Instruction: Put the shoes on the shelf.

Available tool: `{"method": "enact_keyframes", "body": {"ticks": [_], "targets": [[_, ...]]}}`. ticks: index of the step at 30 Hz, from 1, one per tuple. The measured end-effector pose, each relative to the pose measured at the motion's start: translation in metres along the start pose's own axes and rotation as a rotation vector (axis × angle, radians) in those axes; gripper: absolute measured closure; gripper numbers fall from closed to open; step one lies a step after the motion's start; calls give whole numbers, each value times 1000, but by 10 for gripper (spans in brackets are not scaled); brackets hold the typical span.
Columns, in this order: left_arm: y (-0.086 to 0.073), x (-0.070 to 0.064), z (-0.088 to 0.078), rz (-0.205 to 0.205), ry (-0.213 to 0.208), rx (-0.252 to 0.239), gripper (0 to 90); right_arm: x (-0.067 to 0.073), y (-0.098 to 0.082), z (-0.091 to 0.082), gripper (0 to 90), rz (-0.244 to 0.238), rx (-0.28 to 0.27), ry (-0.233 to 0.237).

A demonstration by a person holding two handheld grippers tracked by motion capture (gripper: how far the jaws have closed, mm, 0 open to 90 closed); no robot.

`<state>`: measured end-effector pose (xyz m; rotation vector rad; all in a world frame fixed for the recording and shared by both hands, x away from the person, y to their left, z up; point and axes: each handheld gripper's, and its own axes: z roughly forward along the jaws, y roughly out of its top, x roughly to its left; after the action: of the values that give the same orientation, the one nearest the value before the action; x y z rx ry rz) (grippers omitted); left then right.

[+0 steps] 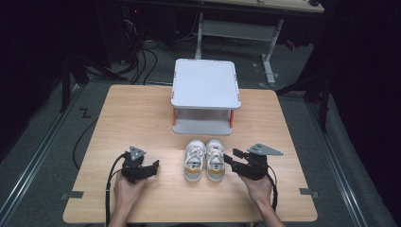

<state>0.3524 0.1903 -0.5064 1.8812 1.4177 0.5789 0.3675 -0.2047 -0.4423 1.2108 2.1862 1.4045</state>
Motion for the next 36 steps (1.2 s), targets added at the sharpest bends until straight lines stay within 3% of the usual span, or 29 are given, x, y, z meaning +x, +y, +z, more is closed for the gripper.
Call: {"method": "enact_keyframes", "body": {"ticks": [4, 6, 10, 14, 17, 22, 26, 32, 36], "targets": [[0, -1, 1, -1, -1, 4, 255, -31, -5, -2, 456, 40, -3, -64], [1, -1, 1, -2, -2, 6, 248, -48, -10, -2, 462, 59, 15, -134], [2, -2, 2, 1, -2, 6, 232, -69, -18, -1, 463, 67, 45, -225], [3, -4, 1, 4, 15, 20, 255, -83, -26, 0, 462, 86, 82, -276], [7, -7, -4, -22, 10, -12, 300, -89, -34, 2, 462, 86, 111, -315], [15, -21, -16, 5, -21, -28, 285, -95, -43, 6, 466, 72, 150, -373], [20, -32, -25, 21, -64, -24, 272, -97, -43, 5, 461, 93, 152, -372], [29, -57, -37, 36, -107, -18, 260, -96, -43, 6, 449, 79, 157, -374], [36, -75, -45, 38, -165, -26, 258, -97, -43, 5, 445, 94, 152, -369]]}}
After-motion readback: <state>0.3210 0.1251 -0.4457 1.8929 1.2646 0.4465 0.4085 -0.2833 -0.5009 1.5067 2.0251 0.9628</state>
